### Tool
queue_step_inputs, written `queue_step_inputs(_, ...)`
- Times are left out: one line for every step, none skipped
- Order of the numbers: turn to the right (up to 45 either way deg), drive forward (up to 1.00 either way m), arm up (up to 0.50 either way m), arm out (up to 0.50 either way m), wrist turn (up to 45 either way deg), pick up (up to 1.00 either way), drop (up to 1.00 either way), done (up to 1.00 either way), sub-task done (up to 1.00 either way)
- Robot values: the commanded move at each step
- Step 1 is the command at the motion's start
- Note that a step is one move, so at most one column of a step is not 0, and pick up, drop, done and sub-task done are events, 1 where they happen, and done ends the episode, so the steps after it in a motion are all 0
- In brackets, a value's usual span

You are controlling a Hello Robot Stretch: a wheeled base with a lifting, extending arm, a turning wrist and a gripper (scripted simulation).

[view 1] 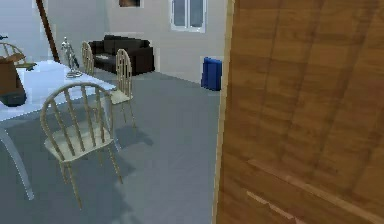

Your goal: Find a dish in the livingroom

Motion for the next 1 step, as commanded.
queue_step_inputs(0.0,0.4,0.0,0.0,0.0,0.0,0.0,0.0,0.0)
